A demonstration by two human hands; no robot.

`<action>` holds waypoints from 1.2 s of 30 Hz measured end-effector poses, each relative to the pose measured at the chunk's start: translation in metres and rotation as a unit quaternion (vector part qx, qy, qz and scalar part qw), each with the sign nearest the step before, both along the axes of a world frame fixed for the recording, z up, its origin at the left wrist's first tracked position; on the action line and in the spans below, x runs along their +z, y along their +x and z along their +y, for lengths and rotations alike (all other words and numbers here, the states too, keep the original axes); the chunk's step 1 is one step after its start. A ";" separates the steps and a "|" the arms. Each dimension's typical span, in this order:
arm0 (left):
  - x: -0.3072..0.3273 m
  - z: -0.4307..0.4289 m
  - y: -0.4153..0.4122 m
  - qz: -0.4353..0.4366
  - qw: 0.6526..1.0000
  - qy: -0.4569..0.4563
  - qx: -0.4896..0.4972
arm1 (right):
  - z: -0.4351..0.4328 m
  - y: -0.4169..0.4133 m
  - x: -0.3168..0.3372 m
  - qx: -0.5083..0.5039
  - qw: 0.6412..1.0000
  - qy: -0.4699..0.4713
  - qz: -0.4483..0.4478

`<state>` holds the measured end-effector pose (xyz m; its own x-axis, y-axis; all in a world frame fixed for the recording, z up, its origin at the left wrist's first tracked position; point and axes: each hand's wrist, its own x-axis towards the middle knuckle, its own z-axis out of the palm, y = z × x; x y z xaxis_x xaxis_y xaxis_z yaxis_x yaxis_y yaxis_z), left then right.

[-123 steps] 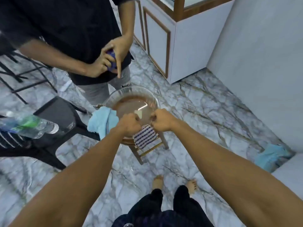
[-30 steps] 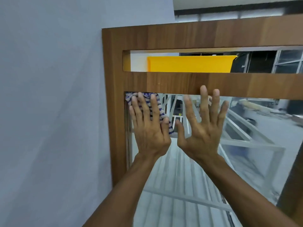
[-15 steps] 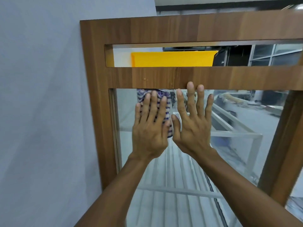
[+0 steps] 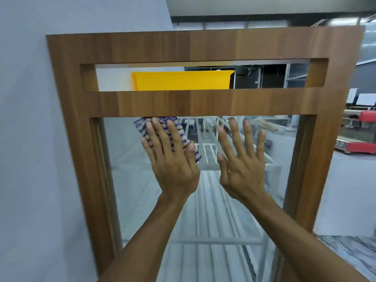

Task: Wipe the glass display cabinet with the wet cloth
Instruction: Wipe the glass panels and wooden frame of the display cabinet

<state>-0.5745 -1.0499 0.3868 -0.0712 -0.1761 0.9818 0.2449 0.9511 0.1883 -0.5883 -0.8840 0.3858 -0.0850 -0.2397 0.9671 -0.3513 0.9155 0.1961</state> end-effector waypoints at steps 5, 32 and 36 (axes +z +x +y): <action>-0.006 0.040 -0.007 -0.004 0.988 -0.149 -0.034 | 0.024 -0.002 0.003 -0.015 1.000 -0.016 -0.005; -0.005 0.174 -0.013 -0.006 0.997 -0.078 -0.005 | 0.173 -0.001 0.006 0.164 0.985 -0.045 0.005; -0.004 0.206 -0.011 -0.021 0.989 -0.138 -0.038 | 0.174 -0.004 0.003 0.194 0.979 -0.064 -0.004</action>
